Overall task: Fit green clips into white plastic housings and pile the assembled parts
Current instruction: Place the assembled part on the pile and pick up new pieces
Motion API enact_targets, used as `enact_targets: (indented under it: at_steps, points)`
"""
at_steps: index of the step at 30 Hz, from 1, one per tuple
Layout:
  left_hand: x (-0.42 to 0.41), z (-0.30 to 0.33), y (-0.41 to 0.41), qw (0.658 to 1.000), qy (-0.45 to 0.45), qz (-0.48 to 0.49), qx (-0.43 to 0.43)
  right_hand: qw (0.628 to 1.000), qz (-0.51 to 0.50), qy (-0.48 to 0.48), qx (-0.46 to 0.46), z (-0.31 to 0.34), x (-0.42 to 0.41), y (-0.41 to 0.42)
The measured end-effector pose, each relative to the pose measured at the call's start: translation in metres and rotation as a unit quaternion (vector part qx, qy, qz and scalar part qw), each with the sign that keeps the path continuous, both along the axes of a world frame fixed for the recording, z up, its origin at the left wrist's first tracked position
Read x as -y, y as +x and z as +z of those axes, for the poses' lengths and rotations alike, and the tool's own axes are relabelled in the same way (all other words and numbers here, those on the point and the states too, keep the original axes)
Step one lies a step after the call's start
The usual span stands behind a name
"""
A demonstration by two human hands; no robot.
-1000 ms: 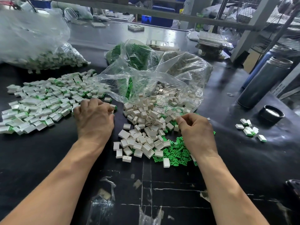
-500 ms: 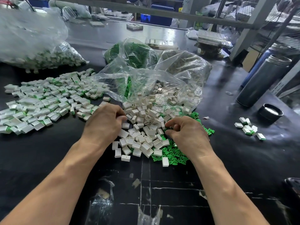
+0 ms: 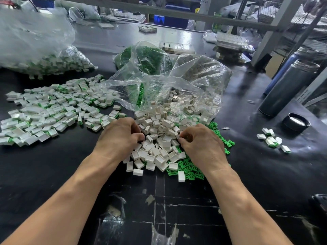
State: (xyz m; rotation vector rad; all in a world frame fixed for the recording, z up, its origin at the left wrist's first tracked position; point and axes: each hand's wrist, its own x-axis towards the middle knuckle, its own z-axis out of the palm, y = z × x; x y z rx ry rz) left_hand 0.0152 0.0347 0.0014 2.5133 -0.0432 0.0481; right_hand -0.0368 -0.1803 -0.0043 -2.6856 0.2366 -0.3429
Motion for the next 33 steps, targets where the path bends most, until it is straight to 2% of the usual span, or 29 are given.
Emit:
enact_targets:
  at_steps: [3,6,10,13,19,26,33]
  points:
    - [0.0,0.001,-0.002,0.996,-0.058,-0.009,0.064,0.999,-0.004,0.025,0.02,0.001,0.003,-0.001]
    - [0.003,0.004,-0.005,0.982,-0.157,-0.046,0.098,0.991,-0.019,0.117,0.057,0.003,0.004,-0.002]
    - [0.013,0.009,-0.012,0.936,-0.334,-0.1,0.043,0.946,-0.016,0.307,0.104,0.003,-0.001,-0.005]
    - [0.019,0.013,-0.017,0.895,-0.425,-0.134,0.018,0.924,0.002,0.366,0.111,0.003,-0.005,-0.006]
    - [0.025,0.01,-0.02,0.867,-0.471,-0.164,0.004,0.897,0.038,0.418,0.137,0.005,-0.011,-0.01]
    - [0.027,0.009,-0.022,0.892,-0.417,-0.171,0.022,0.876,0.097,0.442,0.165,0.008,-0.018,-0.014]
    - [0.032,0.009,-0.025,0.881,-0.445,-0.158,-0.001,0.866,0.107,0.456,0.174,0.007,-0.022,-0.013]
